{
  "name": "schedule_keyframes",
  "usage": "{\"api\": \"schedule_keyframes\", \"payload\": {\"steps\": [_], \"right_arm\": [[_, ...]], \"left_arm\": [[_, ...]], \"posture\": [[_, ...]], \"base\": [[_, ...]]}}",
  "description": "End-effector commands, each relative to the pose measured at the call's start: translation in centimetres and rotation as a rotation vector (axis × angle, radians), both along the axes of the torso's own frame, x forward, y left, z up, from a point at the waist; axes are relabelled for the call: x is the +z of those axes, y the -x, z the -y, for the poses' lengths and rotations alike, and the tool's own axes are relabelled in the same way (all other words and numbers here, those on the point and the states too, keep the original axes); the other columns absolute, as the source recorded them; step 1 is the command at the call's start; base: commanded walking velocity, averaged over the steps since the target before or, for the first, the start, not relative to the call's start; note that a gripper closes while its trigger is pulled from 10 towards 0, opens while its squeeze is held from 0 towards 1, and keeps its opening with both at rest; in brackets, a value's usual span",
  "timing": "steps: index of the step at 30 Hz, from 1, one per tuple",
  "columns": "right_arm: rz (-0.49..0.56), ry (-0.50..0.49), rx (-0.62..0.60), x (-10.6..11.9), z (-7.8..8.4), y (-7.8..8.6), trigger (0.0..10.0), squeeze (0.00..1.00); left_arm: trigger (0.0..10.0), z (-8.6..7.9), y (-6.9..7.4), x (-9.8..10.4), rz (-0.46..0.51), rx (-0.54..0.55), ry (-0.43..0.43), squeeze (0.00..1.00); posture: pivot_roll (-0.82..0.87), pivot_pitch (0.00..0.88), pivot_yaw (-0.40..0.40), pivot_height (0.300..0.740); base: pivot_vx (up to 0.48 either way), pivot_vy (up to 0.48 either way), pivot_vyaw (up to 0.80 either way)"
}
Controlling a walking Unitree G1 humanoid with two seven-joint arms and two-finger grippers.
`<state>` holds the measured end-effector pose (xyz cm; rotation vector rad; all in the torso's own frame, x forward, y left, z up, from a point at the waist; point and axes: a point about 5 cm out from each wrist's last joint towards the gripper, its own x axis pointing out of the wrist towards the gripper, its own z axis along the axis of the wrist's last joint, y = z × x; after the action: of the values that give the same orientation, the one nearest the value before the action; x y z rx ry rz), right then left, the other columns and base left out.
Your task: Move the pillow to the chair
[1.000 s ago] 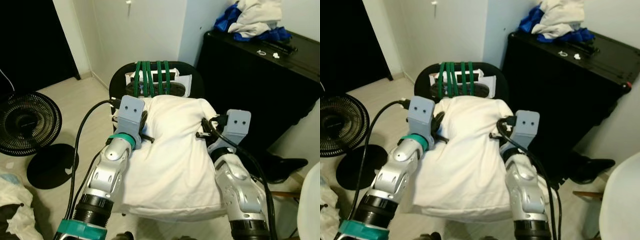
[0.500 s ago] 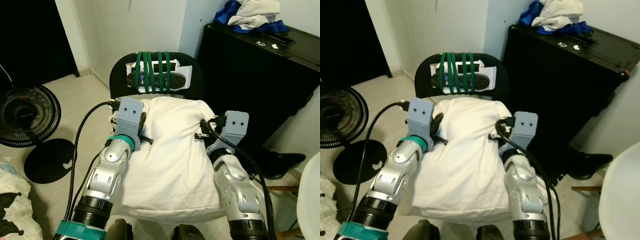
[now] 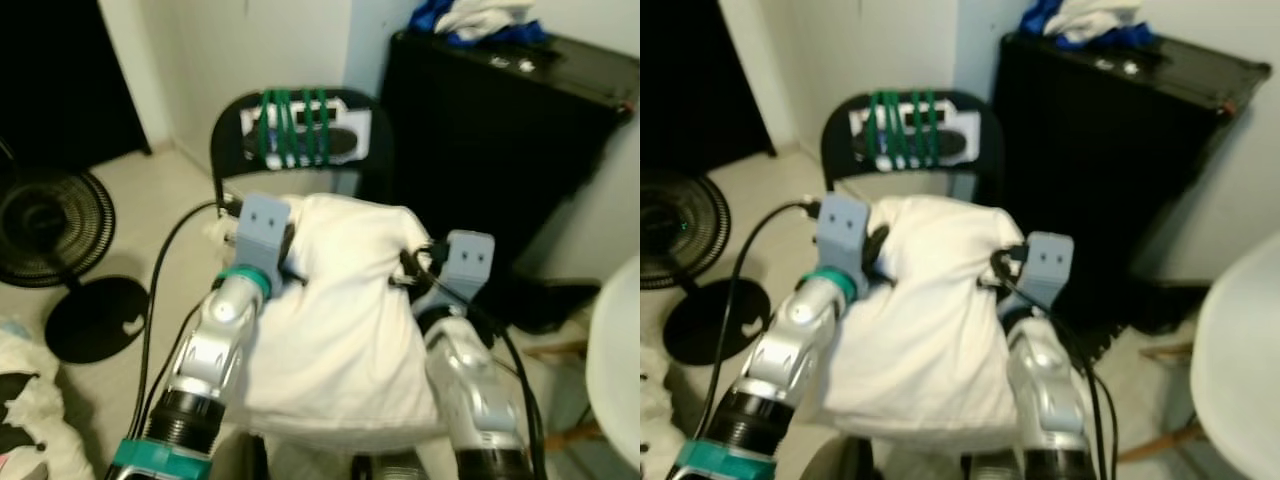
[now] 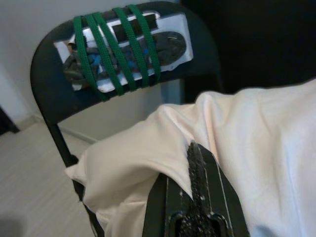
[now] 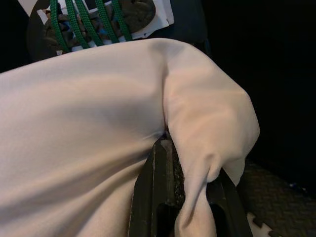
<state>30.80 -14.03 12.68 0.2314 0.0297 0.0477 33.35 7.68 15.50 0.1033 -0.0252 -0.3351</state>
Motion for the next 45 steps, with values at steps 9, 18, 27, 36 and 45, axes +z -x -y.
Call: {"api": "schedule_keyframes", "payload": {"steps": [9,18,27,36,45], "right_arm": [[0.051,-0.007,0.018,1.0,-0.7,-0.1,10.0,0.00],[0.053,-0.022,0.005,0.9,-0.7,-0.4,10.0,0.00],[0.046,-0.002,0.034,0.5,-1.0,-3.4,10.0,0.00],[-0.006,0.055,0.069,0.1,-1.4,-5.2,10.0,0.00],[-0.057,0.172,0.012,0.0,-0.7,-7.2,10.0,0.00]], "left_arm": [[10.0,1.2,0.3,1.1,0.060,-0.064,-0.005,0.00],[10.0,0.9,0.0,1.0,0.065,-0.035,-0.022,0.00],[10.0,-1.0,-2.4,1.2,0.134,0.158,-0.128,0.00],[10.0,-1.7,-3.6,0.5,0.121,0.222,-0.195,0.00],[10.0,-2.7,-5.7,0.5,0.107,0.317,-0.268,0.00]], "posture": [[-0.04,0.014,0.073,0.639],[-0.04,0.024,0.087,0.615],[-0.03,0.081,0.093,0.605],[-0.03,0.148,0.106,0.605],[-0.04,0.243,0.160,0.605]], "base": [[0.000,0.000,0.00],[0.000,0.000,0.00],[0.000,0.000,0.00],[0.000,0.000,0.00],[0.000,0.000,0.00]]}}
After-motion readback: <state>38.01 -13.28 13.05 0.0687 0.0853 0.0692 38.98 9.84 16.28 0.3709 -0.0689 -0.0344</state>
